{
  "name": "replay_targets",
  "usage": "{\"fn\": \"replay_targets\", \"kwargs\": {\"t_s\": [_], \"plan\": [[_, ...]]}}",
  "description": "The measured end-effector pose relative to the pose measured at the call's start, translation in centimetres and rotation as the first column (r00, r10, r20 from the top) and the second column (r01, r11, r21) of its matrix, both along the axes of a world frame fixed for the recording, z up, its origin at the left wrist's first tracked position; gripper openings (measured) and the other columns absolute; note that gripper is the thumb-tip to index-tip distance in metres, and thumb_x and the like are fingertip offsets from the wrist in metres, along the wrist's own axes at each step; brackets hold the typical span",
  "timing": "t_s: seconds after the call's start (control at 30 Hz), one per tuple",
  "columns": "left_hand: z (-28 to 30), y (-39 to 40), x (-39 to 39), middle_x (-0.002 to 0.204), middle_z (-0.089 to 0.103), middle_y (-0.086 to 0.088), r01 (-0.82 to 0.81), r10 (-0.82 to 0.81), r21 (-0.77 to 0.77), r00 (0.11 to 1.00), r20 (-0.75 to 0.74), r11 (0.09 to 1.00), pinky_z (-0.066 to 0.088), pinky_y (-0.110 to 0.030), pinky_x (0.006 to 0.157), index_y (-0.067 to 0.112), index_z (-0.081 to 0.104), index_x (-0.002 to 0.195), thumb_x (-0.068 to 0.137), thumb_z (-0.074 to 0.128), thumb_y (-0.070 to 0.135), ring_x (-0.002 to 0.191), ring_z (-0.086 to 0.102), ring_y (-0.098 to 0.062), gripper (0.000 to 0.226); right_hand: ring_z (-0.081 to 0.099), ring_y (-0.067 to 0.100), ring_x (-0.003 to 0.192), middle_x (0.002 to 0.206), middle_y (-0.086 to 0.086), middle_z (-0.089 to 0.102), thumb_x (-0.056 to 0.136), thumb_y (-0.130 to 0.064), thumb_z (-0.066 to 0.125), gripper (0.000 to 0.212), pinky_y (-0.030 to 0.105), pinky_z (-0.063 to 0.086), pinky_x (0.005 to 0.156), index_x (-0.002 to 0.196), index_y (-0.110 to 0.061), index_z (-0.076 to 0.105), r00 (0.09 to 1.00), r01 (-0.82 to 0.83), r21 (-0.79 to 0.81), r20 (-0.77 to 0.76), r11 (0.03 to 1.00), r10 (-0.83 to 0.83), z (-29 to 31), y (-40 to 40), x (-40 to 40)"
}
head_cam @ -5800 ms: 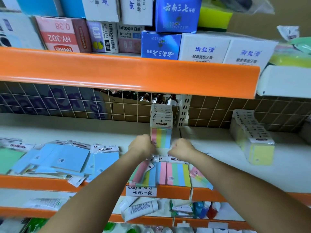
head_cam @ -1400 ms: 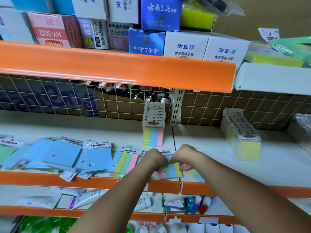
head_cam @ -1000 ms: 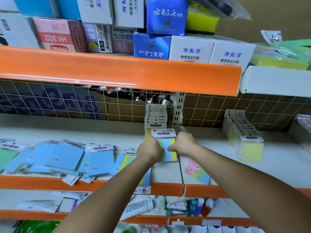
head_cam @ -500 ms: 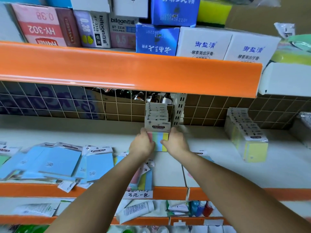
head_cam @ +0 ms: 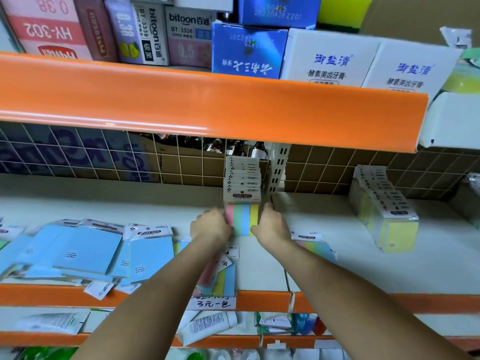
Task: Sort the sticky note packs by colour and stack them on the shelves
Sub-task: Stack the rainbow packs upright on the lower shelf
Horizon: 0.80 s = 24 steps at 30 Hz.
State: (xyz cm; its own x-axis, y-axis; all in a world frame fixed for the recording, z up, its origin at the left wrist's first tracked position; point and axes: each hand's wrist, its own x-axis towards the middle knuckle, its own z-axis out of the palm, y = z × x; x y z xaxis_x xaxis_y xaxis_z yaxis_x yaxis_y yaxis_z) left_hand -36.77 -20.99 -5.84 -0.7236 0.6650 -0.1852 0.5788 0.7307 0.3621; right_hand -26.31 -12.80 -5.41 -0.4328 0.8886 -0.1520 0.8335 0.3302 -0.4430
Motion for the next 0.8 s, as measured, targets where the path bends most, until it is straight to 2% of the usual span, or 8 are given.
{"fn": "replay_targets", "kwargs": {"t_s": [0.13, 0.3, 0.63, 0.73, 0.8], "plan": [[-0.8, 0.2, -0.3, 0.121, 0.056, -0.008, 0.029, -0.03, -0.035, 0.999, -0.024, 0.999, 0.037, -0.032, 0.089, 0.019, 0.059, 0.111, 0.086, 0.053, 0.028, 0.114, 0.05, -0.028, 0.027, 0.06, 0.031, 0.095, 0.107, 0.01, 0.062, 0.083, -0.024, 0.067, 0.03, 0.031, 0.046, 0.069, 0.104, -0.013, 0.049, 0.999, -0.019, -0.059, 0.046, 0.998, 0.021, -0.2, 0.2, 0.2], [-0.9, 0.5, -0.4, 0.123, 0.054, -0.008, 0.029, -0.031, -0.051, 0.998, -0.049, 0.998, 0.037, -0.032, 0.093, 0.024, 0.059, 0.116, 0.088, 0.053, 0.03, 0.116, 0.049, -0.029, 0.029, 0.061, 0.031, 0.101, 0.11, 0.01, 0.064, 0.083, -0.034, 0.068, 0.036, 0.031, 0.047, 0.074, 0.11, -0.013, 0.057, 0.995, -0.047, -0.025, 0.083, 0.999, 0.049, -0.6, 0.4, 0.1], [-0.8, 0.4, 0.0, 0.124, 0.053, -0.006, 0.011, -0.014, -0.049, 0.997, -0.07, 0.999, 0.035, -0.034, 0.092, 0.023, 0.056, 0.118, 0.089, 0.049, 0.029, 0.119, 0.047, -0.026, 0.031, 0.06, 0.032, 0.103, 0.112, 0.011, 0.063, 0.086, -0.037, 0.067, 0.037, 0.032, 0.046, 0.075, 0.111, -0.012, 0.057, 0.994, -0.058, -0.006, 0.096, 0.998, 0.059, -0.8, 0.4, 0.1], [-0.5, 0.3, 0.8, 0.125, 0.053, -0.007, -0.03, 0.029, -0.013, 0.999, -0.044, 0.999, 0.035, -0.034, 0.091, 0.016, 0.047, 0.121, 0.088, 0.054, 0.033, 0.119, 0.049, -0.026, 0.038, 0.059, 0.032, 0.104, 0.114, 0.012, 0.062, 0.088, -0.032, 0.065, 0.035, 0.029, 0.041, 0.071, 0.112, -0.009, 0.055, 0.993, -0.076, -0.036, 0.086, 0.996, 0.079, -0.1, 0.6, 0.6], [0.1, 0.2, 1.5, 0.126, 0.052, -0.008, -0.067, 0.071, 0.049, 0.994, -0.08, 0.997, 0.036, -0.035, 0.091, 0.012, 0.042, 0.121, 0.087, 0.056, 0.033, 0.12, 0.048, -0.027, 0.043, 0.059, 0.032, 0.103, 0.113, 0.012, 0.062, 0.088, -0.026, 0.062, 0.028, 0.028, 0.04, 0.069, 0.11, -0.009, 0.055, 0.992, -0.091, 0.005, 0.084, 0.996, 0.09, 0.6, 1.0, 1.4]]}}
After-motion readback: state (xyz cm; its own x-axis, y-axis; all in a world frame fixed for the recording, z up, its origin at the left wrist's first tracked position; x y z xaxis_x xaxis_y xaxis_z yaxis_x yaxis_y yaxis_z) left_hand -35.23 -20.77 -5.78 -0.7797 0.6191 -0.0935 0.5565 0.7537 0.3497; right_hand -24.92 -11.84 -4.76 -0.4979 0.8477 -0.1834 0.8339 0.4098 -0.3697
